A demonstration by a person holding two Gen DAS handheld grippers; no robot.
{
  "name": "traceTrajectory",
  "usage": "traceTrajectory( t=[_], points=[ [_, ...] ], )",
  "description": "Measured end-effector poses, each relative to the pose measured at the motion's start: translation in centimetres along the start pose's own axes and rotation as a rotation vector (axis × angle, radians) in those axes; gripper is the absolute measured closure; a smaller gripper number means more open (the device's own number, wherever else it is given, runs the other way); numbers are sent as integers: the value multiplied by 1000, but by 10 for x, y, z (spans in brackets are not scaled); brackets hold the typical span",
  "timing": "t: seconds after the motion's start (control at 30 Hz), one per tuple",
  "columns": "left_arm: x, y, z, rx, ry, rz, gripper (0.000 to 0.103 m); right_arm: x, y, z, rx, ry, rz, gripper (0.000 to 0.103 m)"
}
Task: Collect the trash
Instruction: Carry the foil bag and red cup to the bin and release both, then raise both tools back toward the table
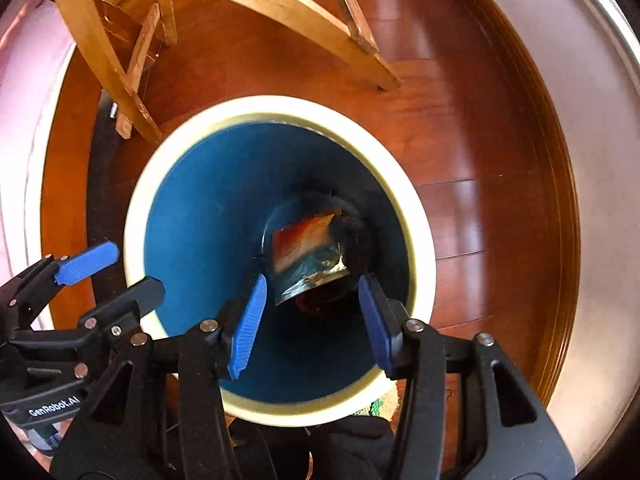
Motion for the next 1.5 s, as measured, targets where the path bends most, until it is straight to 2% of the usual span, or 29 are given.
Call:
traceTrajectory(
  t=[0.17,0.3,0.63,0.87,1.03,1.2,1.3,1.5],
  points=[
    [-61,0,-13,-20,37,-29,29,-59,-18,-6,-7,42,-14,58],
    [-140,0,-17,-32,88,-53,29,-130,-35,-12,-6,77,-36,58],
    [-359,34,-73,-90,259,-115,29,-340,-82,-51,-96,209,-67,58],
    [-486,59,-99,-123,385,-142,29,-465,-110,-81,-176,319,-98,58],
    [-561,66,-120,-154,457,-166,29,-530,-129,-99,-234,391,-139,58],
    [-637,60,-146,-190,547,-232,29,-589,-142,-114,-303,507,-161,58],
    [-677,54,-158,-225,592,-255,29,-610,-151,-126,-331,559,-176,58],
    [-712,29,-171,-306,622,-325,29,-634,-174,-151,-372,593,-214,58]
  ],
)
Point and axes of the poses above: each gripper's, at about its wrist camera, not at the fingertips, and x roughly the way its jaws point, y to its right, z to its underside, the point moved 9 cm from there along x, roughly the way its jaws point, and after that the axes turned 6 degrees about y, right-handed, at the moved point
